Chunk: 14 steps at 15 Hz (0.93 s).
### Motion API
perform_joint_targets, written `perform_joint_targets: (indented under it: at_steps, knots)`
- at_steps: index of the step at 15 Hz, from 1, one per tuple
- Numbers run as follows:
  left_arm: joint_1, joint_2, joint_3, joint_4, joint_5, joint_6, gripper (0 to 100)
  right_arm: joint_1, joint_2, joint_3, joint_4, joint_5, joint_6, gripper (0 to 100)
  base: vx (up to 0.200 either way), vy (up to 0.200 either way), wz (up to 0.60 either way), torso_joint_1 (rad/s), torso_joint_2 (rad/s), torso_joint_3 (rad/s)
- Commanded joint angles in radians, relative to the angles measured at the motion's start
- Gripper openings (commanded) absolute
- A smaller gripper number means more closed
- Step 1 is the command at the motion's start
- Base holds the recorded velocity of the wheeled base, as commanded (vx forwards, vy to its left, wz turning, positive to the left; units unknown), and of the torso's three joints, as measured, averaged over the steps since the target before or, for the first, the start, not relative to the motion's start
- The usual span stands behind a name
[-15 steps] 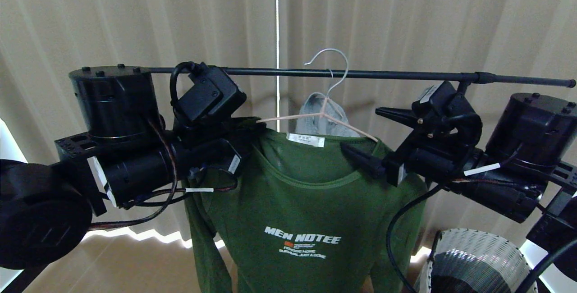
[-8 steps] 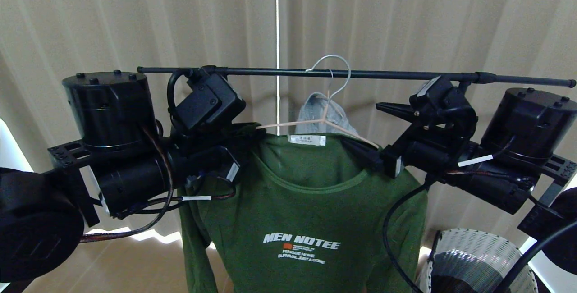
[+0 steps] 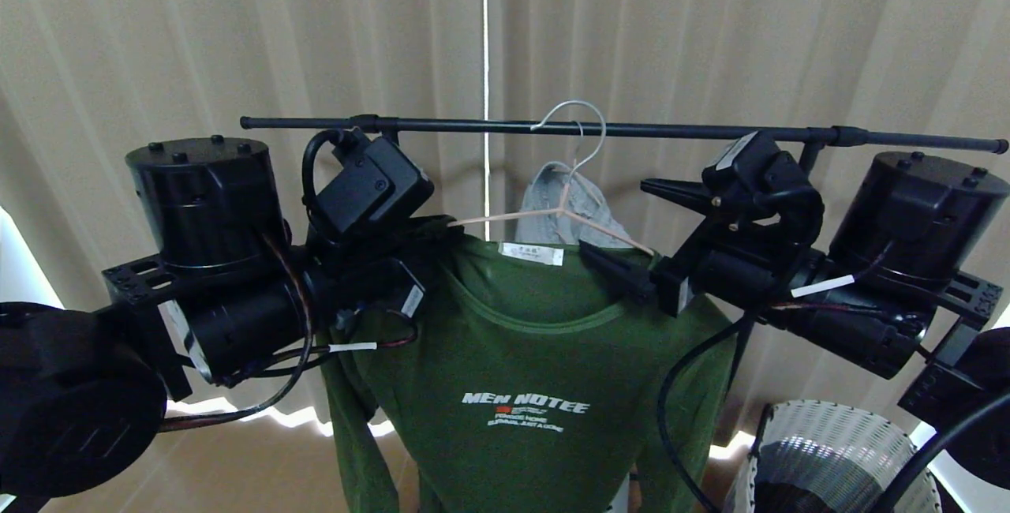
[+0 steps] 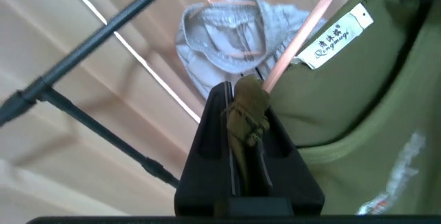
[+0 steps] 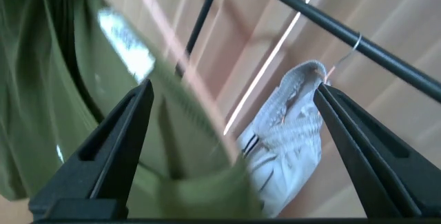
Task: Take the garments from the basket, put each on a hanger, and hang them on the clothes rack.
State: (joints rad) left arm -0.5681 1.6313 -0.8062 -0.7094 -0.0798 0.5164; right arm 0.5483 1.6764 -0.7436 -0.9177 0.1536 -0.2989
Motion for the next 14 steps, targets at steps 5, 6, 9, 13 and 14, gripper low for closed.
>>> perform_joint_targets:
  at_steps: [5,6,9,13,14]
  knots:
    - [-0.021,-0.005,0.025,-0.009,-0.003,-0.002,0,-0.022,0.063,-0.022,-0.006,-0.023,0.0,100,0.0,0.0,0.0,0.0,0.0,0.0]
    - [-0.026,-0.002,0.027,-0.033,-0.005,-0.006,0,-0.022,0.062,-0.017,-0.006,-0.023,-0.002,100,0.0,0.0,0.0,0.0,0.0,0.0]
    - [-0.029,-0.001,0.039,-0.073,-0.005,-0.007,0,-0.022,0.057,-0.008,-0.006,-0.023,-0.002,100,0.0,0.0,0.0,0.0,0.0,0.0]
    - [-0.029,-0.005,0.048,-0.073,-0.005,-0.006,0,-0.022,0.052,-0.005,-0.006,-0.023,-0.002,0,0.0,0.0,0.0,0.0,0.0,0.0]
    - [-0.029,-0.005,0.05,-0.073,-0.005,-0.006,0,-0.022,0.052,-0.005,-0.006,-0.023,-0.002,0,0.0,0.0,0.0,0.0,0.0,0.0]
